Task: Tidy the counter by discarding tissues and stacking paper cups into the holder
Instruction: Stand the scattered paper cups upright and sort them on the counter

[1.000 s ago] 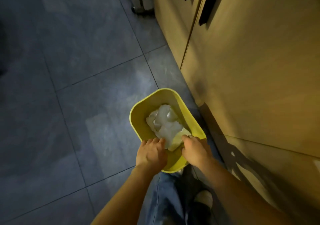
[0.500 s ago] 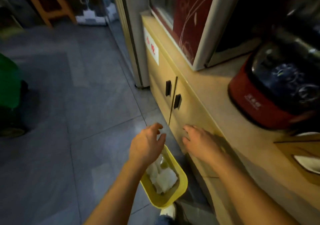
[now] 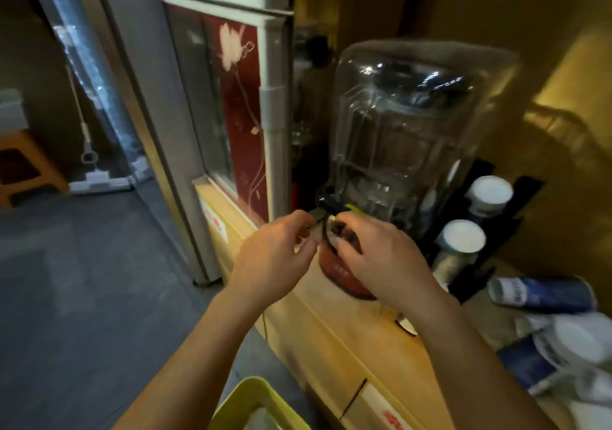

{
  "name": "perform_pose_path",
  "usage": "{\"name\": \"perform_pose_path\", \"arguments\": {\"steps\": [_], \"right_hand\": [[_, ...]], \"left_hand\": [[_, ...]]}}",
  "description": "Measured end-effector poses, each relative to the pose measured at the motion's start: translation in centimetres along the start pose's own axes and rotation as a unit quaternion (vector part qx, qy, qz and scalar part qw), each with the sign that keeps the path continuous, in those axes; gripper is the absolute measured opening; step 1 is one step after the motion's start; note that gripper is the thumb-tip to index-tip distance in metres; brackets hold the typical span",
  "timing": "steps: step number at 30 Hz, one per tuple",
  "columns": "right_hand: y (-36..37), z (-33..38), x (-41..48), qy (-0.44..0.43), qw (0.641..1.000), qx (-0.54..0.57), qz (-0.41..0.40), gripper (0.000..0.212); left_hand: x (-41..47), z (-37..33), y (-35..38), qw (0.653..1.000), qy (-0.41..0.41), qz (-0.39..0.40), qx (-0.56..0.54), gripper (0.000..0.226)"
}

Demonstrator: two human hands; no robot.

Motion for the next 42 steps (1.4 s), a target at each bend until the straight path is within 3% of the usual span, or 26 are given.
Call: {"name": "perform_pose_path", "arguments": {"steps": [13,19,26,33,42], "right_hand": [[-18.5,-11.5,-10.0,0.181,0.977,-0.059,-0.098,0.031],[-24.4,-19.0,-16.6,0.267,0.952,-0.075,-0.132,0.032],[-28.1,-26.6,-21.6,0.290,0.943,-0.070,-0.146,0.031],[-27.5,-32.2,-24.3,0.290,0.947,-0.057,-0.129,0.026],[-21.5,-37.8,-27.1,0.385,0.918,-0.052,-0.081,0.020]], "left_hand": [[2.4,-20.3,7.3,0.971,0.192,0.105,-0.096,0.022],[2.2,-29.0,13.7,0.951,0.236,0.156,-0.124,0.025],[2.7,-35.8,21.5,0.942,0.249,0.199,-0.103,0.016],[3.1,-38.4,29.3,0.933,0.231,0.263,-0.079,0.015],[6.7,-33.9,36.1,0.922,0.162,0.352,-0.026,0.009]]}}
Point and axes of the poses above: each hand's wrist, its own x-axis towards the middle knuckle, its own y-axis out of the palm, z = x × y, the point moved 8 cm from there along x, towards the middle knuckle, and after that the axes turned 2 degrees about x, right-handed, at the moved point
